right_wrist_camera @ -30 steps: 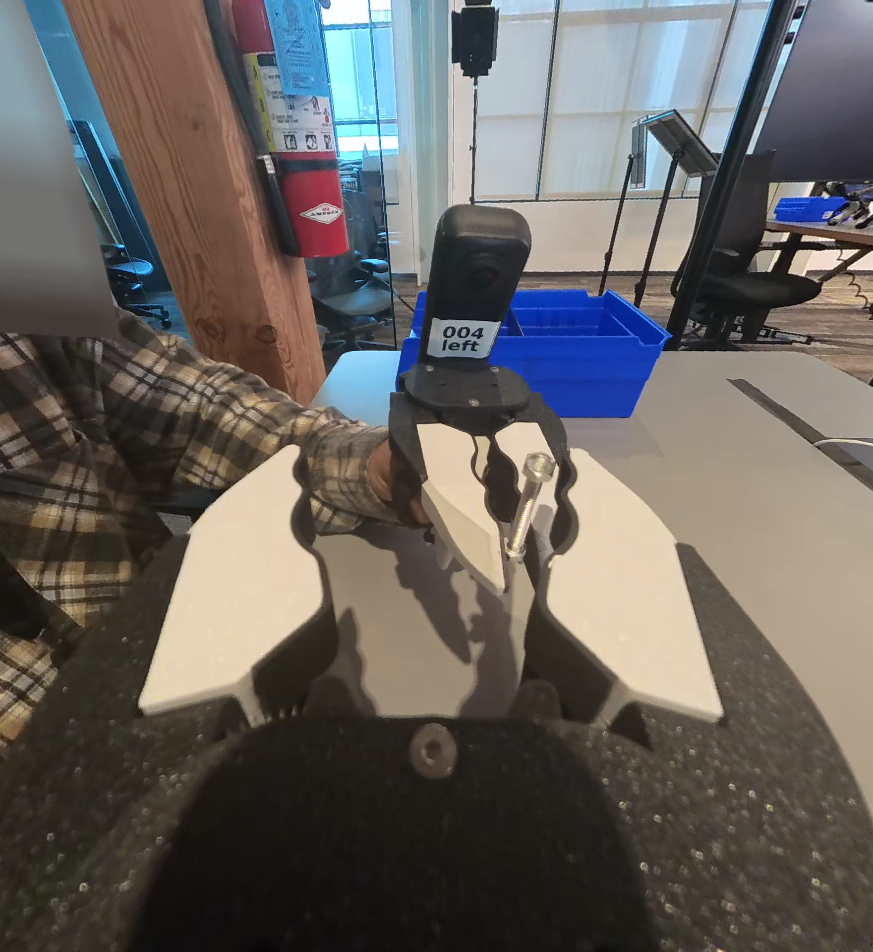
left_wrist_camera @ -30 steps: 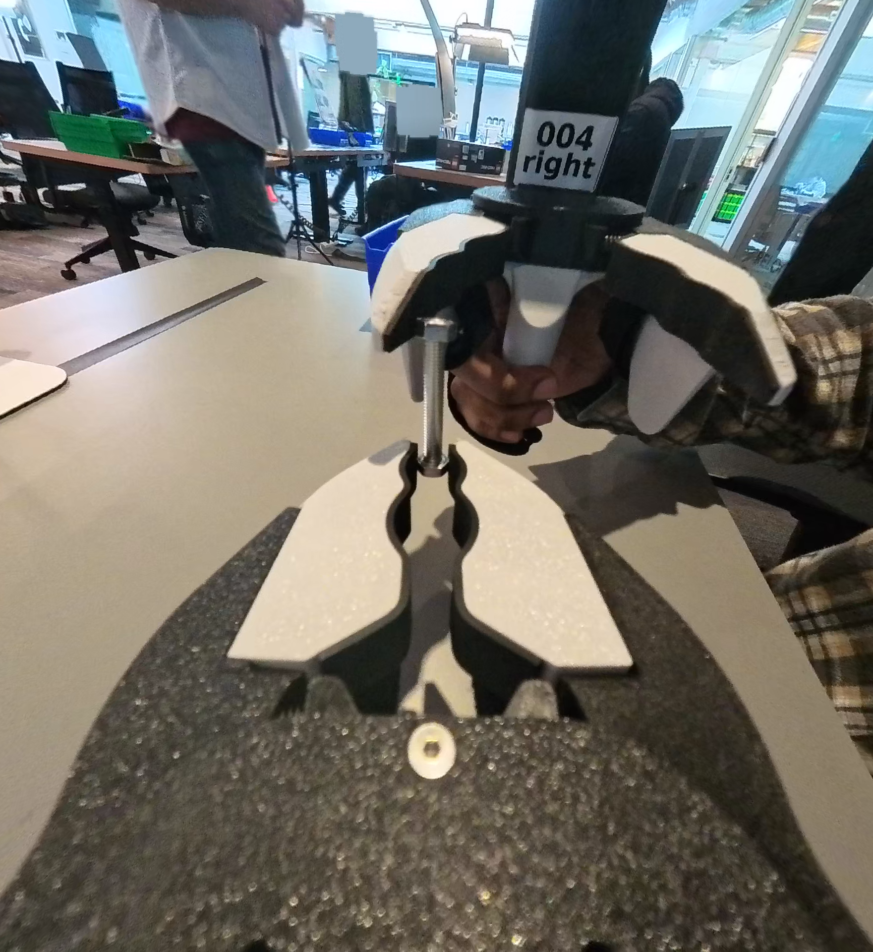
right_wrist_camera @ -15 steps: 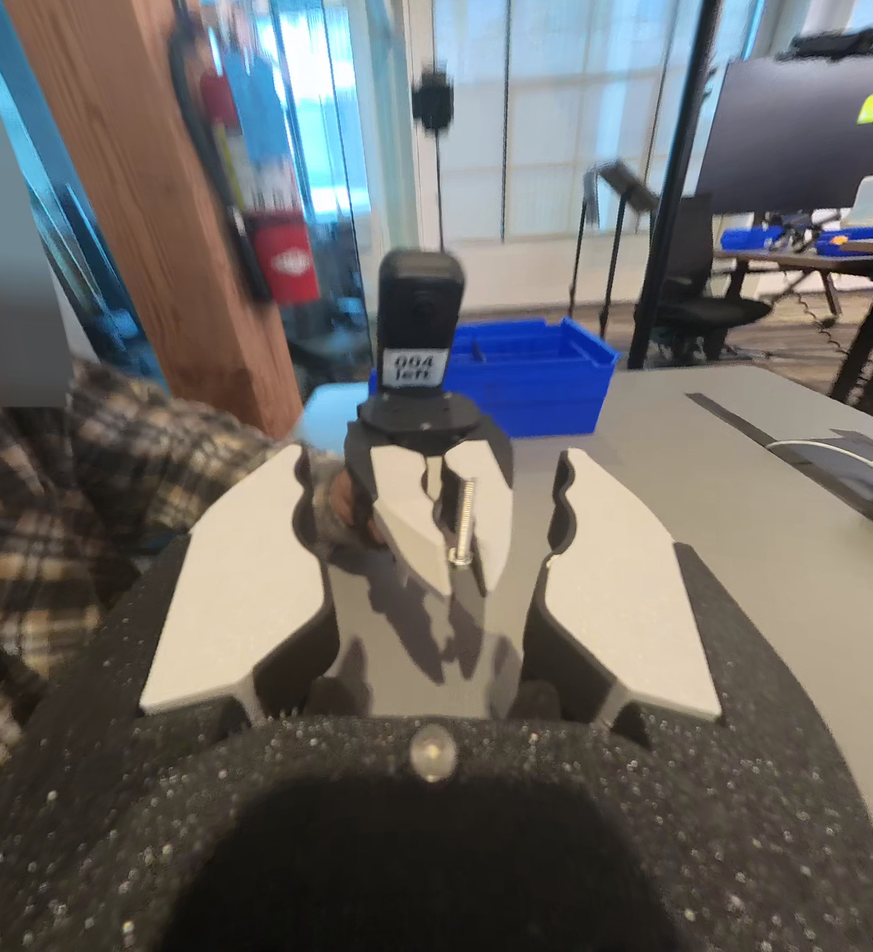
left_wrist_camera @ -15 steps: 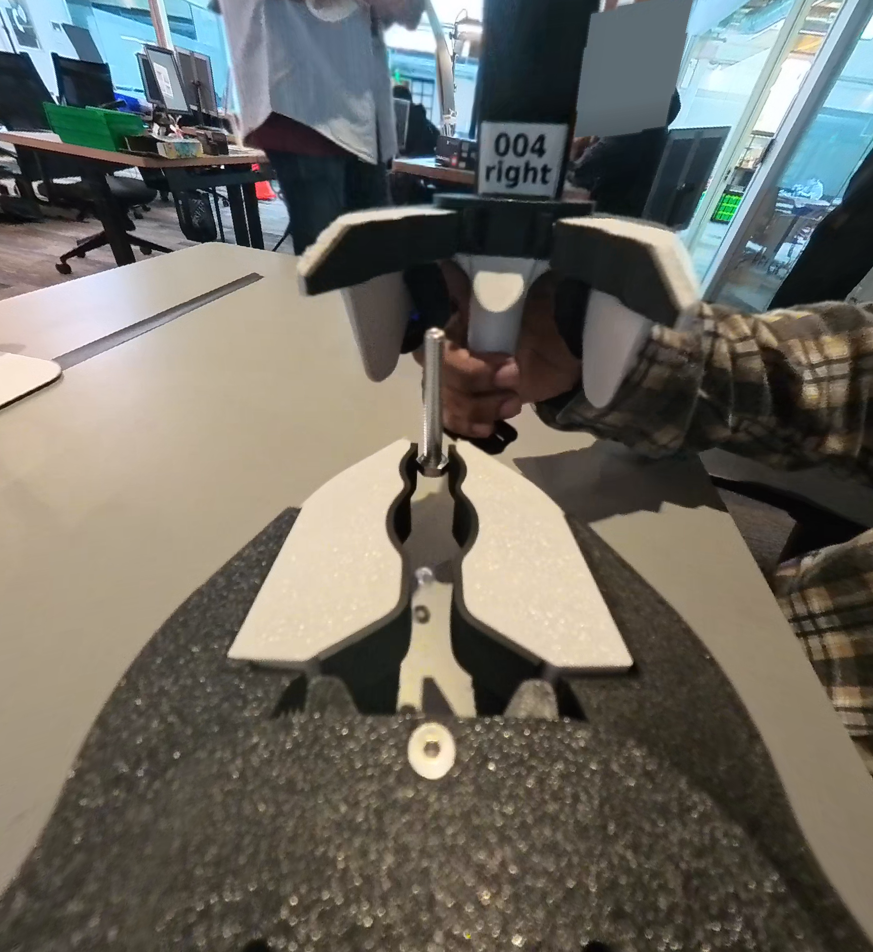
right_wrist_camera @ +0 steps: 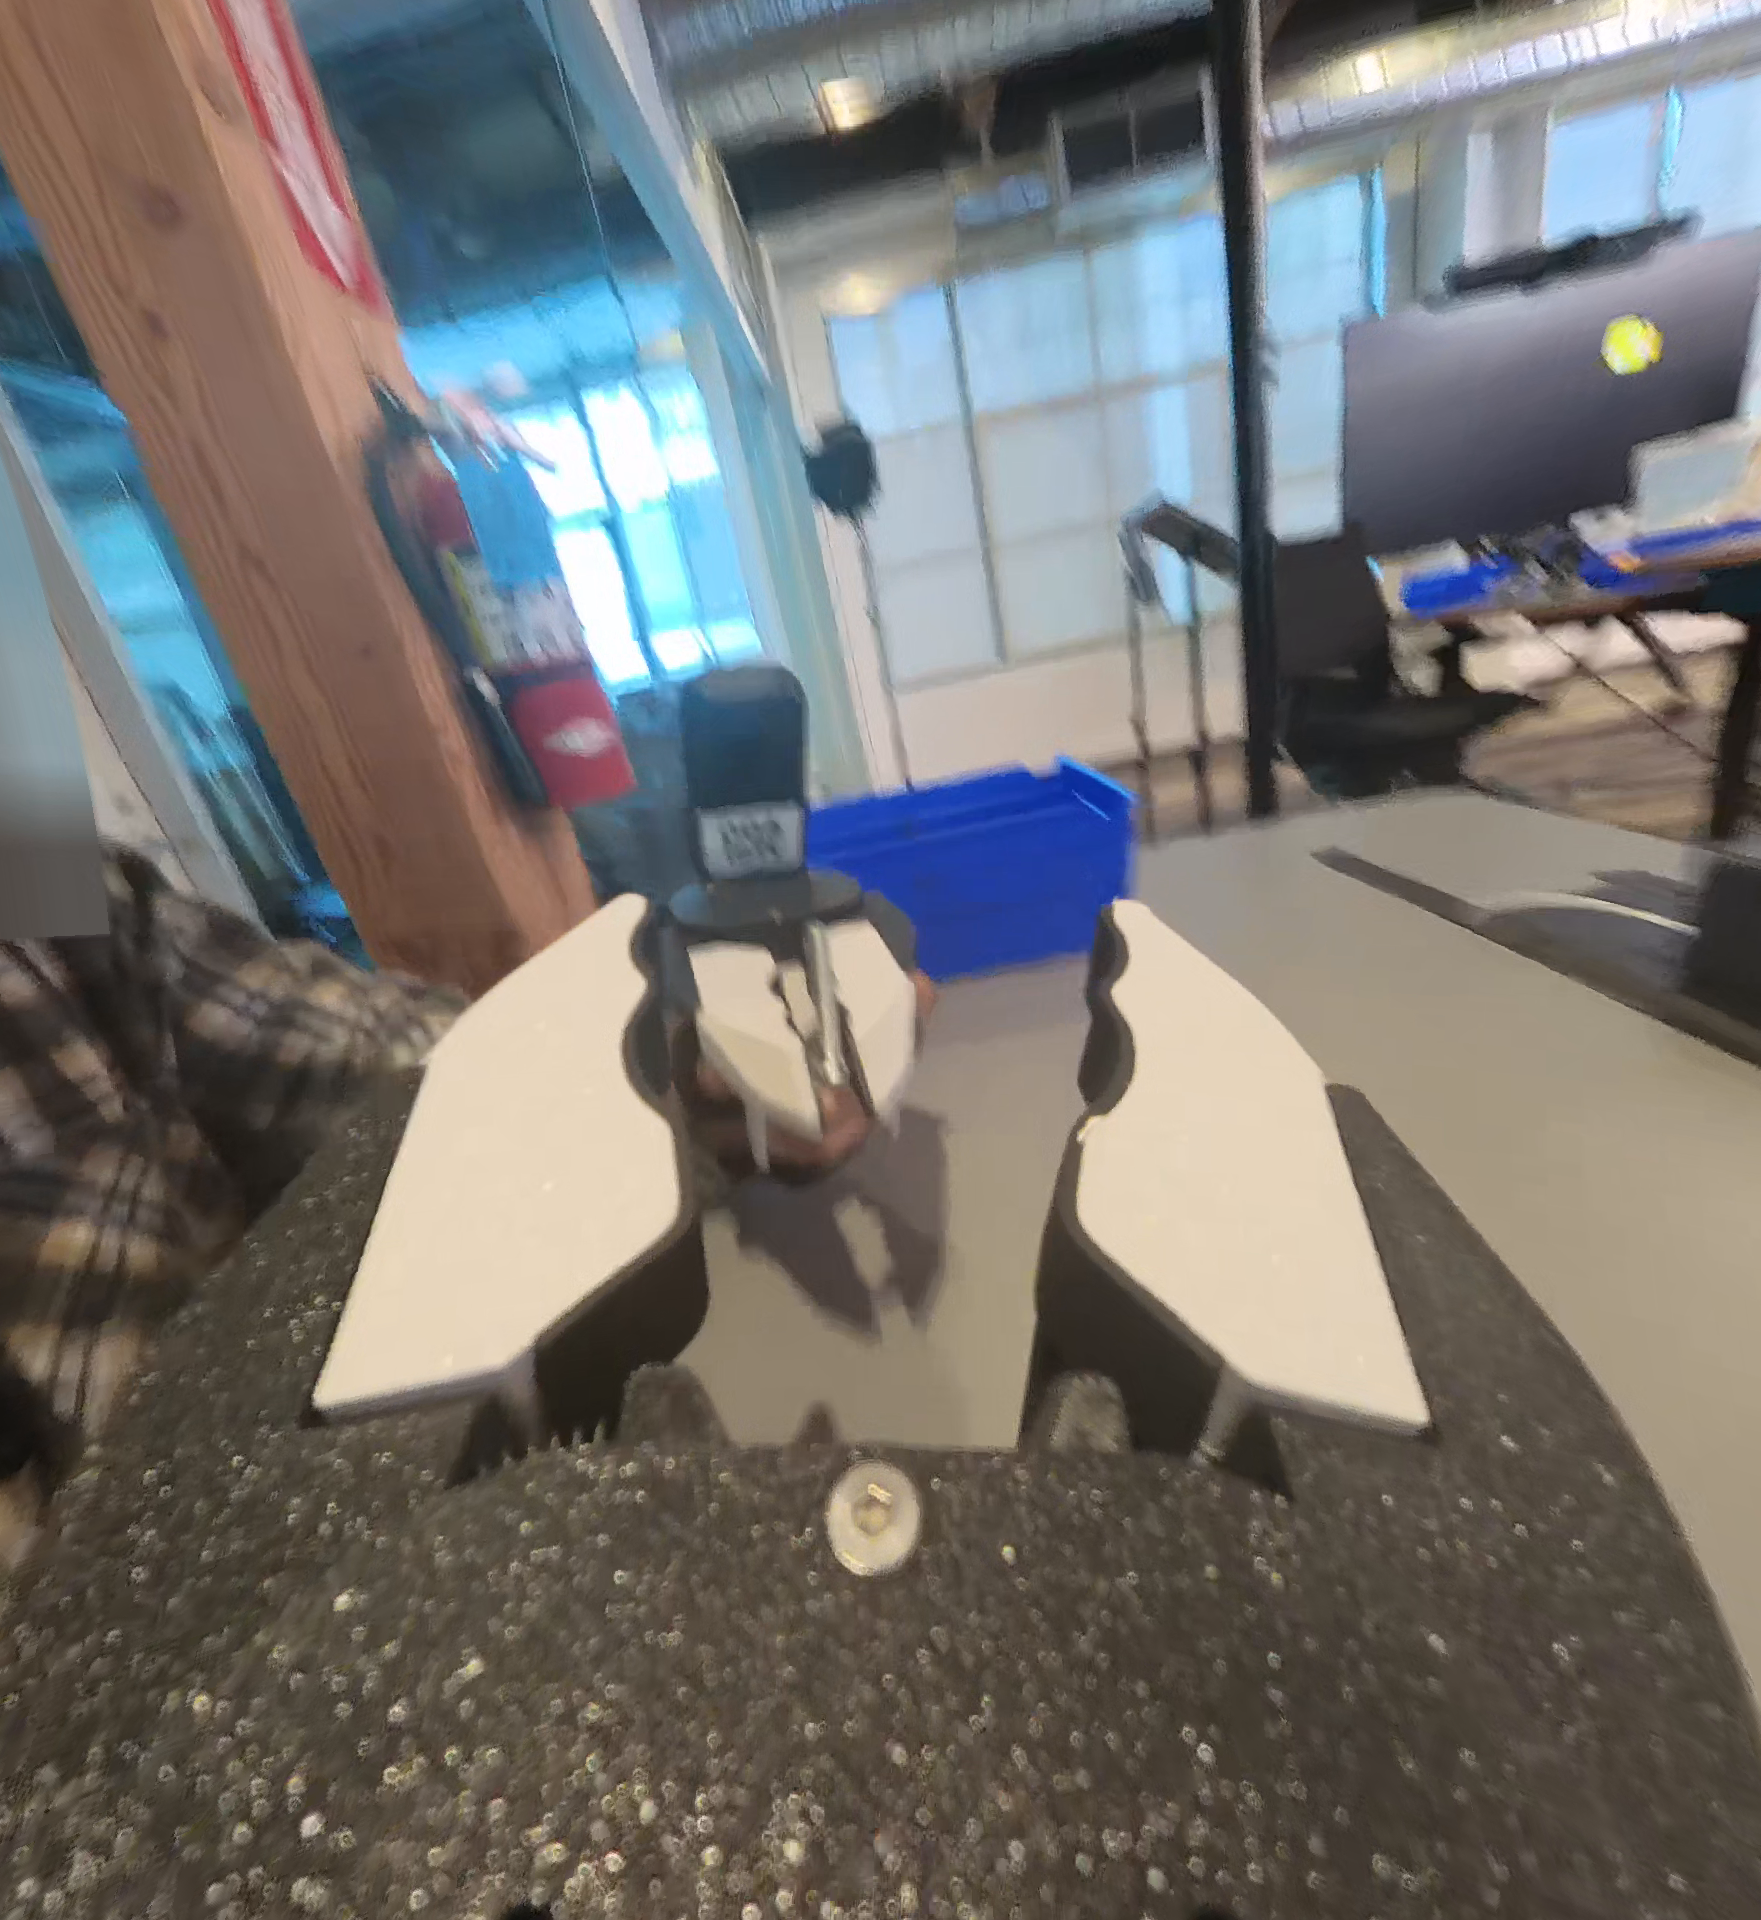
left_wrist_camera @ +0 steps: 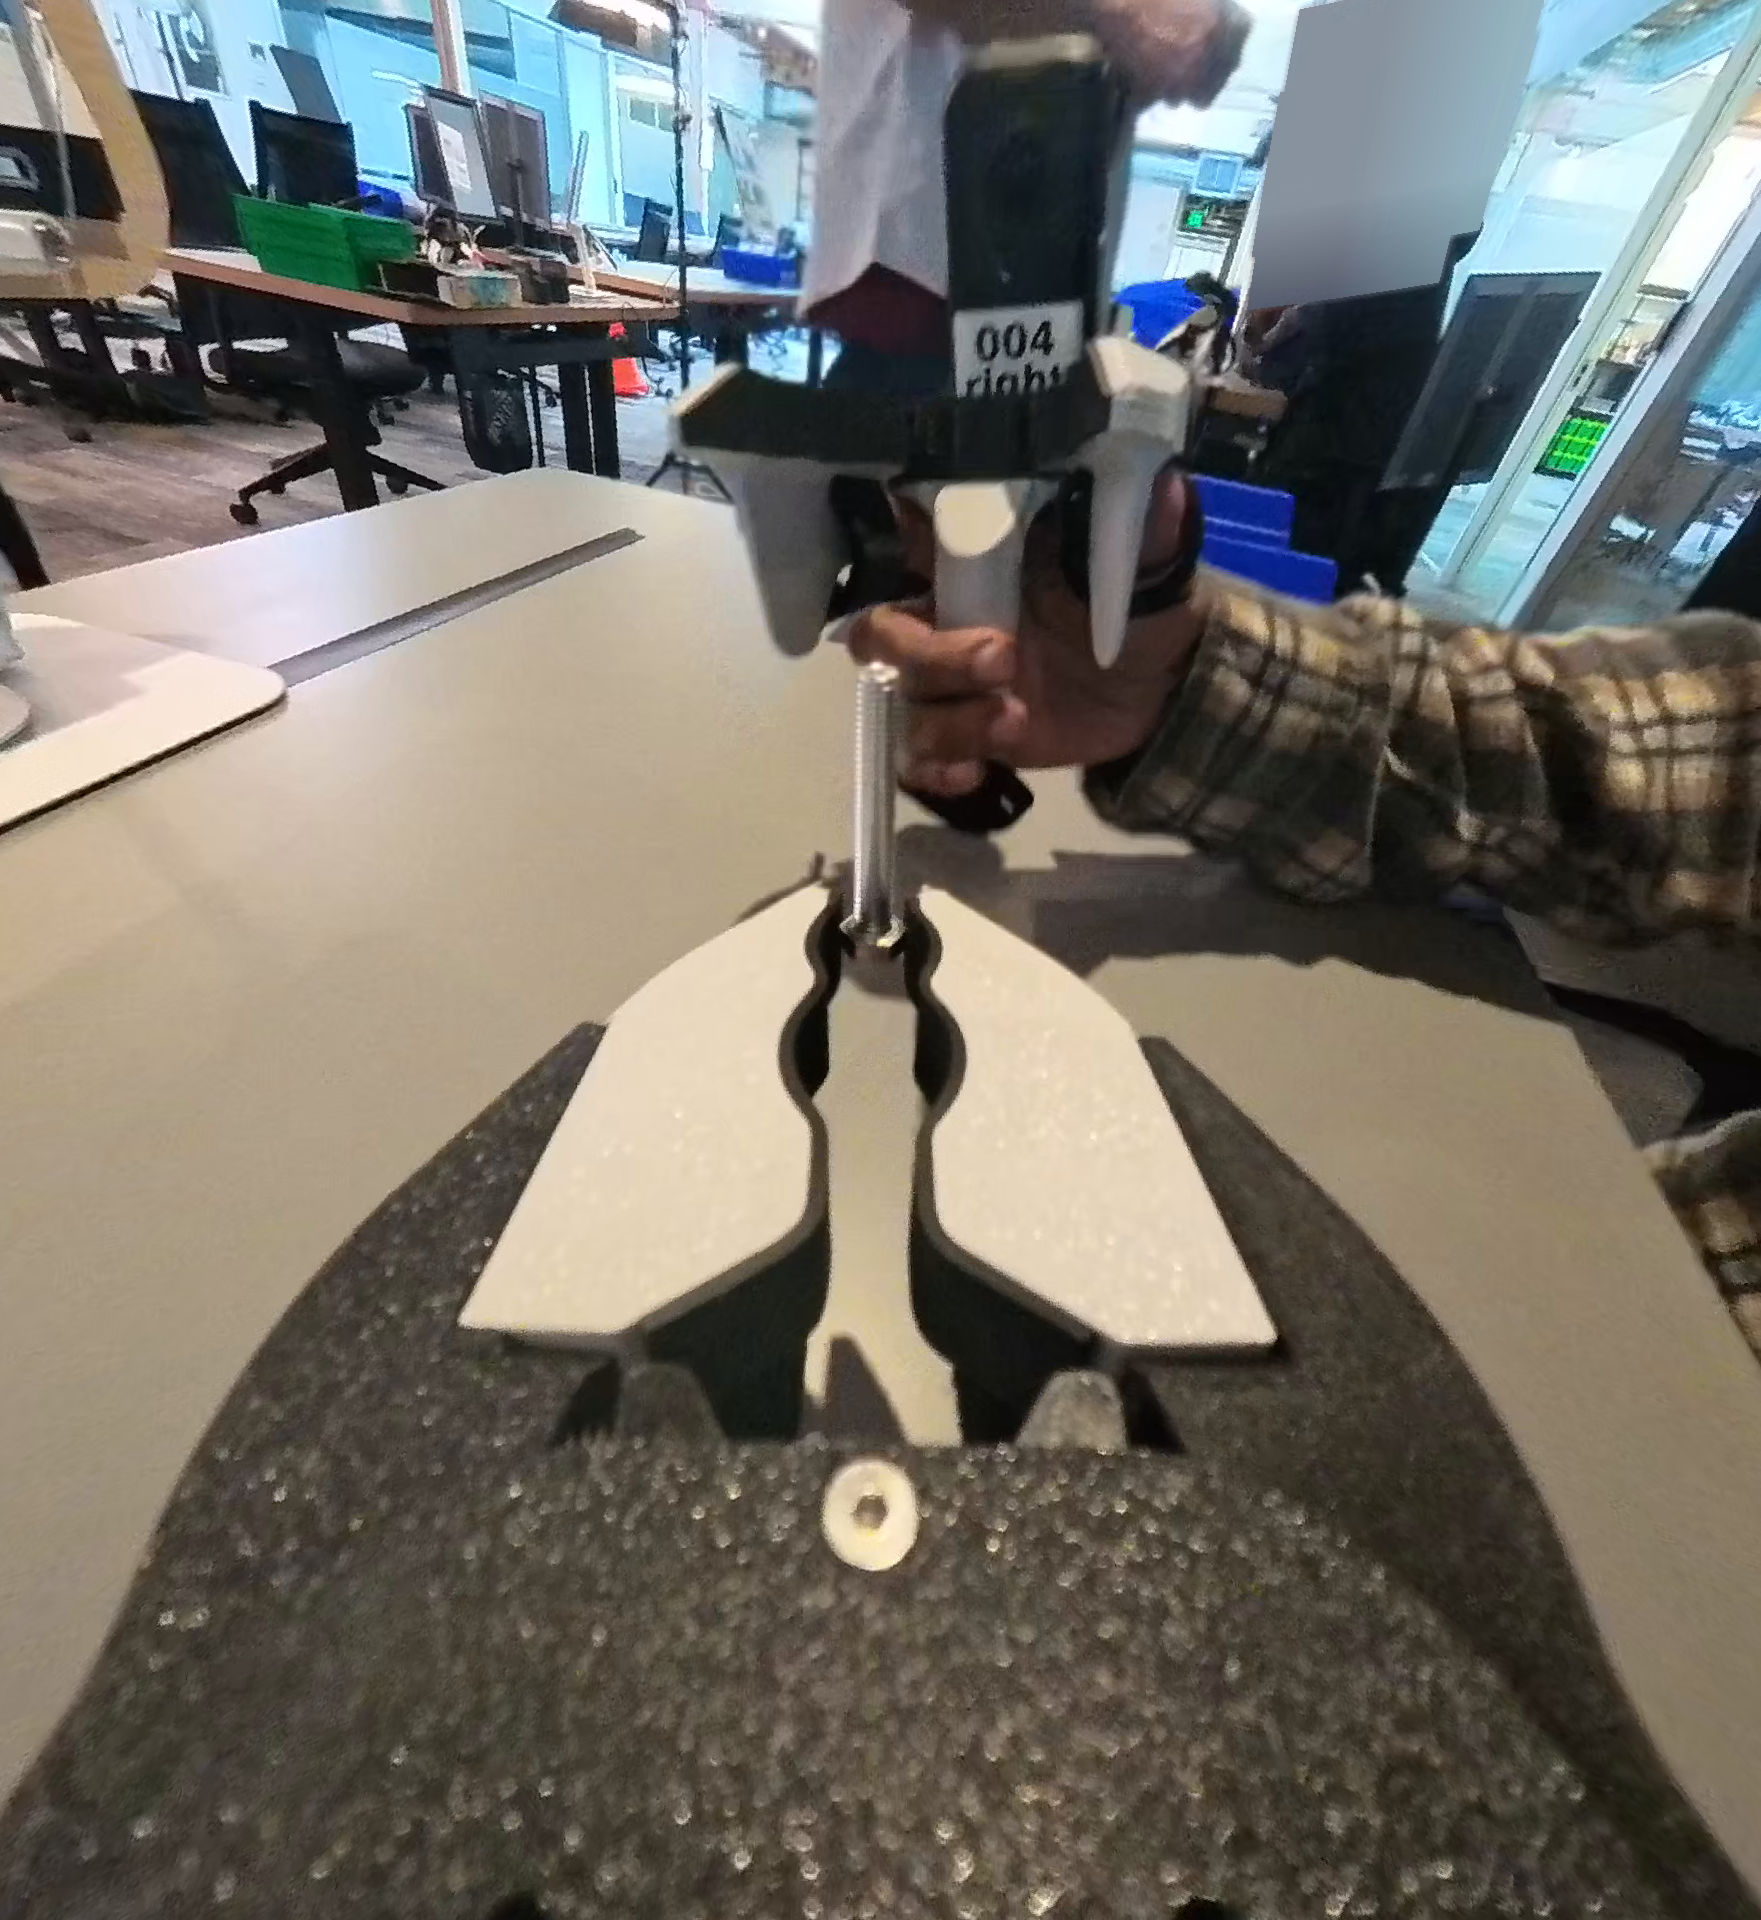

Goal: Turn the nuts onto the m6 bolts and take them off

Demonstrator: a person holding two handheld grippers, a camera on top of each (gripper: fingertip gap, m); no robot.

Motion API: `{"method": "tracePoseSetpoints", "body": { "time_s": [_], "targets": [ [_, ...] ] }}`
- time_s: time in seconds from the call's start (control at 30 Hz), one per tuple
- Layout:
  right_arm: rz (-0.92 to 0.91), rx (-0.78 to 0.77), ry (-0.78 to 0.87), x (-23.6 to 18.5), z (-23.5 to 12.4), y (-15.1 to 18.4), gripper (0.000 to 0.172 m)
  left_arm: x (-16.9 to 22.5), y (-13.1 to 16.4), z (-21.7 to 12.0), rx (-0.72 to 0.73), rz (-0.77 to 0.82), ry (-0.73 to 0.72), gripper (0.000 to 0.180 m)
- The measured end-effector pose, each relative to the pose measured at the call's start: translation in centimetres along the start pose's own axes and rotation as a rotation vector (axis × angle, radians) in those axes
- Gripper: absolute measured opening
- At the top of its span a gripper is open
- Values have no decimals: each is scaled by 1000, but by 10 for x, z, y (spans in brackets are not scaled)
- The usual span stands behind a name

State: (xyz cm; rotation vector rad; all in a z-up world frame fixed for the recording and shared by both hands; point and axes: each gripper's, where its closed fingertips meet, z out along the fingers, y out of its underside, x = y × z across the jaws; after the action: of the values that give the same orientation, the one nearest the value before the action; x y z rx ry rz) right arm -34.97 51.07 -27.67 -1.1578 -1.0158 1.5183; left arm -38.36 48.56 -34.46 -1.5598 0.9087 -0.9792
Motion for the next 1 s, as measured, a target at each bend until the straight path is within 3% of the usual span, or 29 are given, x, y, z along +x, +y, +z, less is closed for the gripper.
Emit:
{"method": "tracePoseSetpoints", "body": {
  "time_s": [0.2, 0.37, 0.47, 0.63, 0.8, 1.0],
  "targets": [
    [-110, -307, 271, 38, -79, -12, 67, -7, 7, -1, -50, 18, -32, 11],
    [-159, -723, 473, 61, -155, -1, 32, -9, 14, 3, -86, 9, -41, 11],
    [-180, -990, 519, 64, -187, 18, 24, -8, 16, 5, -102, 18, -46, 11],
    [-157, -1306, 424, 59, -208, 70, 21, -7, 16, 7, -112, 39, -63, 11],
    [-202, -1350, 382, 64, -201, 100, 23, -11, 12, 8, -74, -22, -75, 11],
    [-148, -1307, 369, 69, -202, 110, 21, -14, 7, 5, -41, -42, -77, 11]
  ]
}}
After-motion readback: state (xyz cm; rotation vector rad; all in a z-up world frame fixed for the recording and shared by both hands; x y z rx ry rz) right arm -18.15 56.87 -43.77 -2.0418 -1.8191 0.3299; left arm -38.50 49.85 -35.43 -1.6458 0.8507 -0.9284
